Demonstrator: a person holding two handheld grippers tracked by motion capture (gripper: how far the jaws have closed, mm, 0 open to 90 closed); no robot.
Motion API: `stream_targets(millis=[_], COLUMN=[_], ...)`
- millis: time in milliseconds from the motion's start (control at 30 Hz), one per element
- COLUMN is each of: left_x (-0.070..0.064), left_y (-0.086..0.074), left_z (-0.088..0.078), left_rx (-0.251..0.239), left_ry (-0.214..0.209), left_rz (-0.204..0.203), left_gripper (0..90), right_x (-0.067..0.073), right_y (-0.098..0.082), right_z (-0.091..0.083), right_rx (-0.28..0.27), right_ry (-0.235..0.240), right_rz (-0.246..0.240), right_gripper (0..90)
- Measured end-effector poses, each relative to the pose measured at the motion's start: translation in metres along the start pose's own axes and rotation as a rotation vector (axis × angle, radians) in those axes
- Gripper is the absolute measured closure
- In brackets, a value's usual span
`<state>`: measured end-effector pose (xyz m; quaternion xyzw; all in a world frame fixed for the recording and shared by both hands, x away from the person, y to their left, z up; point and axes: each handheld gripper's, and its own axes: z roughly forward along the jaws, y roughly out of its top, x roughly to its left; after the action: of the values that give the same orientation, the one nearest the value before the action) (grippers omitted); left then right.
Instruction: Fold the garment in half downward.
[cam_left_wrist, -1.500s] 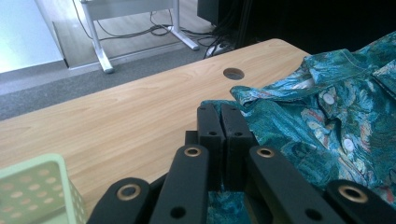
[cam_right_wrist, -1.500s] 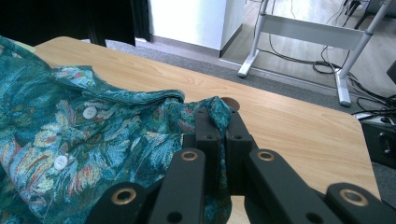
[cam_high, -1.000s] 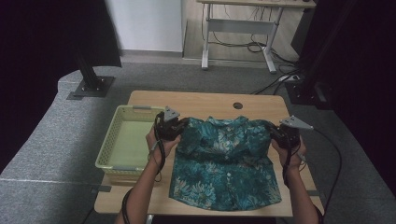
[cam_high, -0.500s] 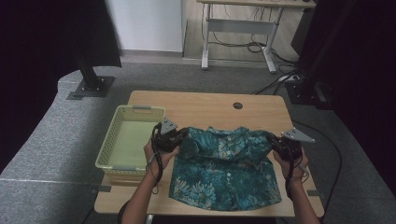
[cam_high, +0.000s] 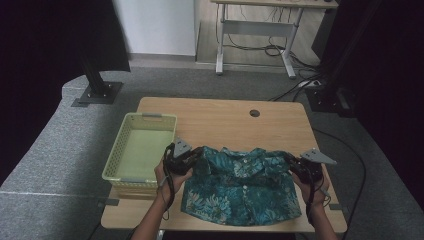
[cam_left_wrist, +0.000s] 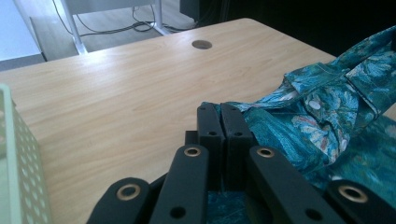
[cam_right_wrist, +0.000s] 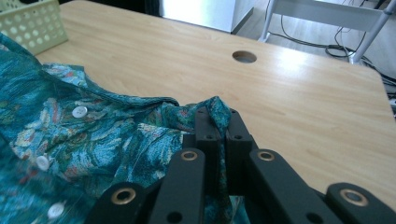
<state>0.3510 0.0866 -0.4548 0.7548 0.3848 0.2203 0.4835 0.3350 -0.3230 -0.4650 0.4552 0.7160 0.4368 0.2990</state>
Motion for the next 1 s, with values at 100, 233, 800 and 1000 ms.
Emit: stream_targets(millis=[100,233,800,1000], left_x=[-0.003,-0.005,-0.019,-0.019], left_y=[-0.01,-0.018,-0.064,-0.076], left_z=[-0.004,-0.009,-0.024,-0.025], left_rx=[0.007,0.009,0.06,0.079], left_ry=[-0.003,-0.008,-0.009,-0.015], left_rz=[0.002,-0.004,-0.009,-0.031], left_gripper=[88.3,88.3,88.0,88.0], right_x=[0.005,0.009,0.017,0.017], right_y=[-0.009,-0.022,-0.064,-0.082], right_z=[-0.003,-0.007,-0.024,-0.025], right_rx=[0.005,0.014,0.028,0.054], right_ry=[0.003,0.006,0.038,0.046], right_rz=[-0.011,-0.017,0.001,0.016], right_gripper=[86.0,86.0,85.7,85.7])
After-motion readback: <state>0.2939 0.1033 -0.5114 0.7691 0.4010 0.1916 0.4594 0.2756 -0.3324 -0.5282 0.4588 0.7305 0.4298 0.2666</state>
